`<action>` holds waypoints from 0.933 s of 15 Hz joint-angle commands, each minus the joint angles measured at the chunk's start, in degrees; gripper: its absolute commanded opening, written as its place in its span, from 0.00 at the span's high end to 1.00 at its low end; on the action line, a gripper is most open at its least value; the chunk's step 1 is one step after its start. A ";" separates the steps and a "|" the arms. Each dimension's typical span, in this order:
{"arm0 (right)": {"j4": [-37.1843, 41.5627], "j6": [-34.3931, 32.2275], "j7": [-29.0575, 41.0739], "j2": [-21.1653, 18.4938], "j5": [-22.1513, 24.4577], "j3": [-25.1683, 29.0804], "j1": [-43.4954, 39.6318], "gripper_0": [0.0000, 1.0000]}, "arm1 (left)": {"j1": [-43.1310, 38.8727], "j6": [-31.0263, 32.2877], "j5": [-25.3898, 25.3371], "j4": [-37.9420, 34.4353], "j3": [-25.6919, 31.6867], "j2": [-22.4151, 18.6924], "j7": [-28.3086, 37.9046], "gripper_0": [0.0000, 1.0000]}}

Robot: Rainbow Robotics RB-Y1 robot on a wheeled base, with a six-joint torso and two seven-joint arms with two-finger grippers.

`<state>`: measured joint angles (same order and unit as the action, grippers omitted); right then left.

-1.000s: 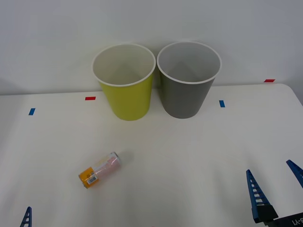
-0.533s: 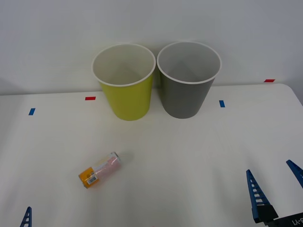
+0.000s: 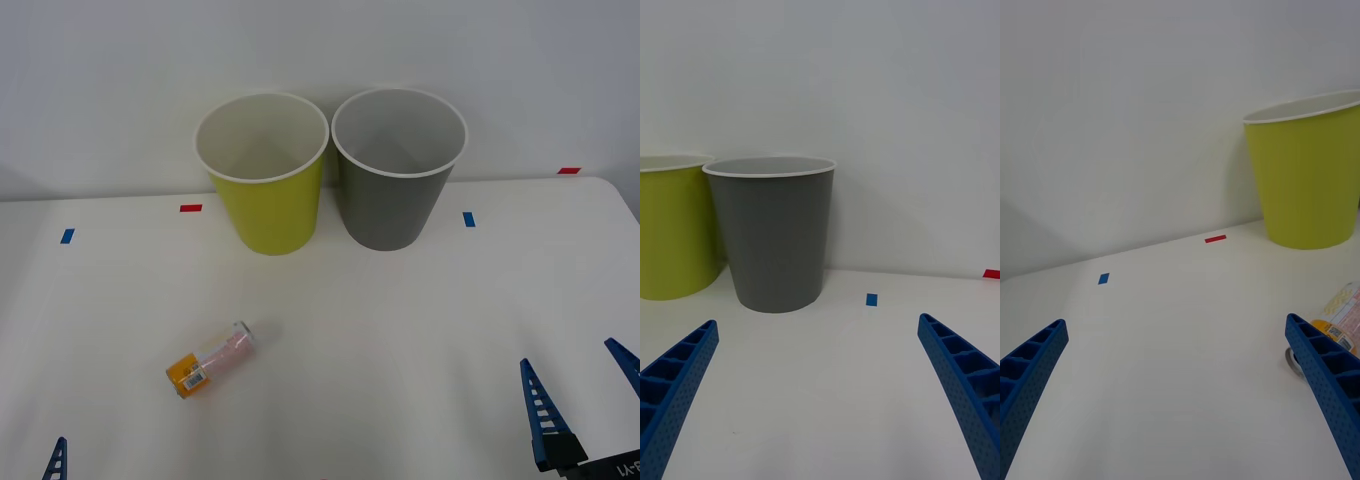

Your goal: Put cans in the gray bin and PET bottles in the light green bin.

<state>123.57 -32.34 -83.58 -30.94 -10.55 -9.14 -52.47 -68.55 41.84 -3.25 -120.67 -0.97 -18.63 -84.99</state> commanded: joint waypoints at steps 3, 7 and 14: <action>0.00 0.00 0.00 0.00 0.00 0.00 0.00 0.08 | 0.00 0.00 0.00 0.00 0.00 0.00 0.00 0.00; 0.00 0.00 0.00 0.00 0.00 0.00 0.00 0.08 | 0.00 0.00 0.00 0.00 0.00 0.00 0.00 0.00; 0.00 0.00 0.00 0.00 0.00 0.00 0.00 0.08 | 0.00 0.00 0.00 0.00 0.00 0.00 0.00 0.00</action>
<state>123.57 -32.34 -83.58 -30.94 -10.55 -9.14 -52.47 -68.55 41.84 -3.25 -120.67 -0.97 -18.63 -84.99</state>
